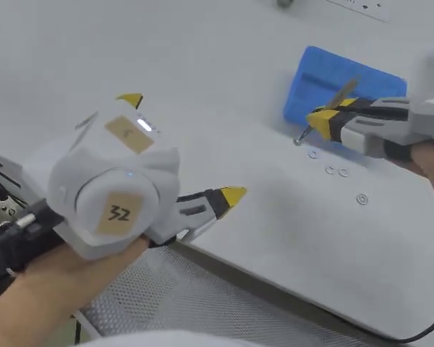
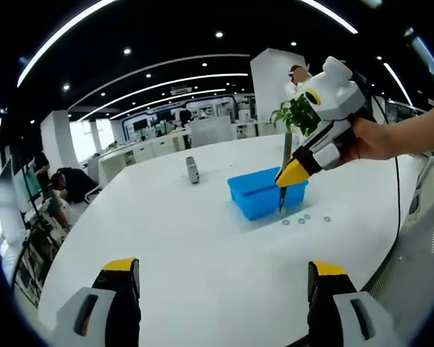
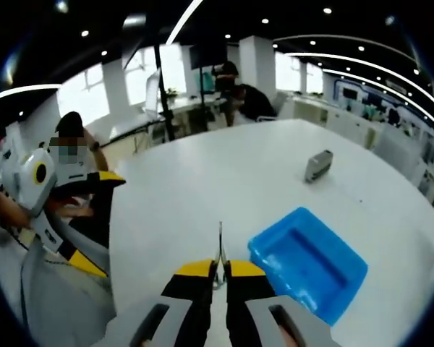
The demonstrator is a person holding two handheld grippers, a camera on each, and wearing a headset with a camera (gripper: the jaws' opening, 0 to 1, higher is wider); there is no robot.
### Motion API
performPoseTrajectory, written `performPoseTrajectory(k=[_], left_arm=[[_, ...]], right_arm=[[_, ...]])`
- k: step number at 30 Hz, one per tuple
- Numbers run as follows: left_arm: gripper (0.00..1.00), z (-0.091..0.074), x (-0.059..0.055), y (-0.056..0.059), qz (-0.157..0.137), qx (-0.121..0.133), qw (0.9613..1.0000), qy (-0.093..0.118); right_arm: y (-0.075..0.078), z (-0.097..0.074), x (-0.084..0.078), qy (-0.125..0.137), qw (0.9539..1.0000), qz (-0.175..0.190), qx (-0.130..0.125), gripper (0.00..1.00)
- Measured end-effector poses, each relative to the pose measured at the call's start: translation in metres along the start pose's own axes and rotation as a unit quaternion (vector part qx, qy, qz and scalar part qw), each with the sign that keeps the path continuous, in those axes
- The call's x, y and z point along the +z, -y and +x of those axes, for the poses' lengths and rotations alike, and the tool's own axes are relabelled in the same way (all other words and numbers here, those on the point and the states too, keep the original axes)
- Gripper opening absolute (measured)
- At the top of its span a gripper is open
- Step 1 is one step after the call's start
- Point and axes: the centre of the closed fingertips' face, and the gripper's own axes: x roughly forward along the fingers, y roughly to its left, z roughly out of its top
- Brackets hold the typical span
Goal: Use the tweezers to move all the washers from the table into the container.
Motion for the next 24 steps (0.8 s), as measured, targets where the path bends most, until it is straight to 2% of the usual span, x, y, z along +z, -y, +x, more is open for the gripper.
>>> performPoseTrajectory(k=[9,14,19,23,24], left_arm=[[0.99,0.001,-0.002,0.001,0.001,-0.002,1.0,-0.001],[0.99,0.001,-0.001,0.001,0.004,-0.003,1.0,0.005],[0.99,0.001,0.0,0.002,0.004,-0.004,1.0,0.005],[0.99,0.001,0.0,0.003,0.006,-0.006,1.0,0.004],[0.99,0.001,0.0,0.004,0.007,-0.007,0.9999,0.005]], right_arm=[[0.012,-0.008,0.024,0.026,0.9996,0.002,-0.01,0.02],[0.024,-0.009,0.035,0.035,0.999,-0.003,-0.027,0.02],[0.043,-0.001,0.044,0.042,0.9979,-0.002,-0.049,0.01],[0.057,0.008,0.043,0.044,0.9969,0.003,-0.066,0.02],[0.061,0.011,0.042,0.043,0.9962,-0.003,-0.076,0.02]])
